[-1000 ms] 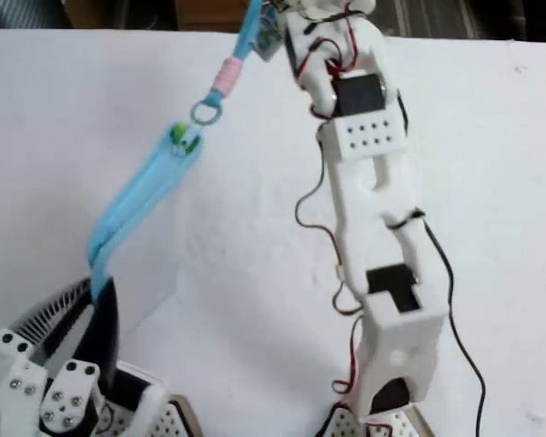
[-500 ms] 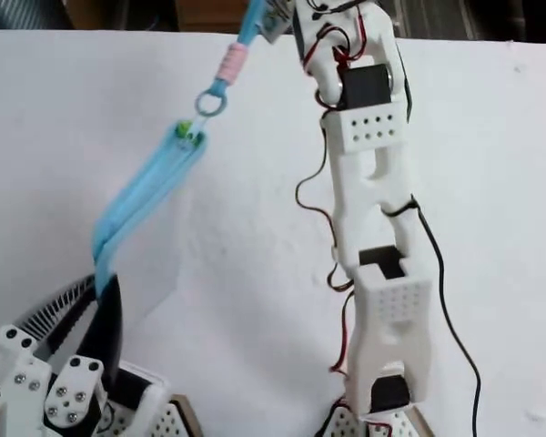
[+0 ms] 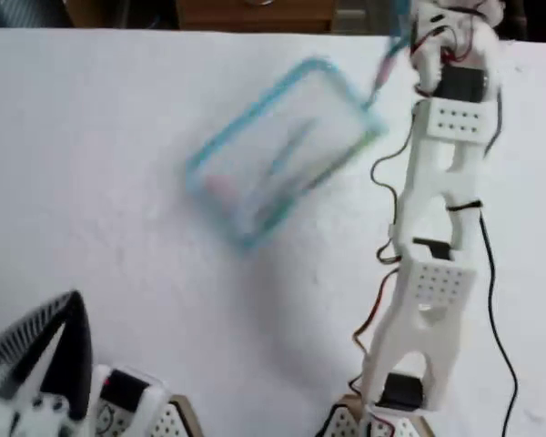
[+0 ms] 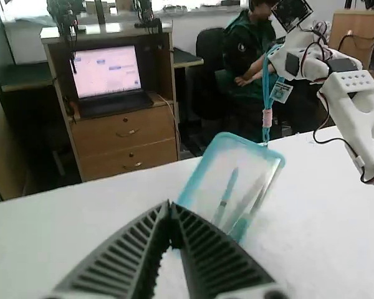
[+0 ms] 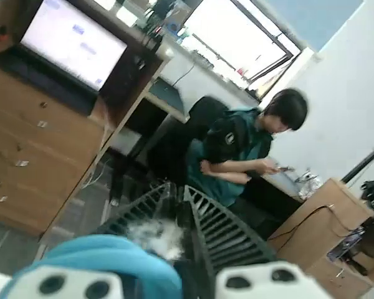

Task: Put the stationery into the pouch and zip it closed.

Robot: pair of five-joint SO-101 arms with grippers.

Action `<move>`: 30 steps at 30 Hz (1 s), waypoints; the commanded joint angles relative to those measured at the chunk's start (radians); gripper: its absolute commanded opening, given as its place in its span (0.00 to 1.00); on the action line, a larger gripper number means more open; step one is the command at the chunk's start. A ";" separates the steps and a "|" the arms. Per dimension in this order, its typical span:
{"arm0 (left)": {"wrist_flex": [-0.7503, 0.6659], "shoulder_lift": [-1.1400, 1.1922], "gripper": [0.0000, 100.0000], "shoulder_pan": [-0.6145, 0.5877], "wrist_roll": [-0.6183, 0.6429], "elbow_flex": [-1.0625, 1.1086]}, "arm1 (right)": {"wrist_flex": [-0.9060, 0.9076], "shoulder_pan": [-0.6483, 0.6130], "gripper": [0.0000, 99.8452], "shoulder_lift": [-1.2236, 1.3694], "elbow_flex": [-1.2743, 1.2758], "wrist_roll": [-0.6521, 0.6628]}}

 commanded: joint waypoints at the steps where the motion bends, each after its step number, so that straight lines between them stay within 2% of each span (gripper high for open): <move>1: -0.005 0.008 0.02 0.002 -0.009 0.000 | 0.064 -0.033 0.02 -0.081 -0.080 0.005; 6: -0.006 0.010 0.02 0.002 -0.006 0.075 | 0.202 -0.157 0.02 -0.139 -0.143 0.011; 13: -0.021 0.010 0.02 0.001 -0.012 0.104 | 0.289 -0.329 0.02 -0.196 -0.282 0.005; 19: -0.084 0.012 0.02 0.001 -0.008 0.107 | 0.421 -0.530 0.02 -0.282 -0.442 0.009; 22: -0.104 0.019 0.02 -0.015 -0.005 0.109 | 0.414 -0.618 0.02 -0.338 -0.473 0.011; 26: -0.103 0.091 0.02 -0.125 0.026 0.107 | 0.349 -0.716 0.02 -0.429 -0.470 0.011; 30: -0.101 0.163 0.02 -0.147 0.023 0.106 | 0.337 -0.831 0.02 -0.503 -0.470 0.014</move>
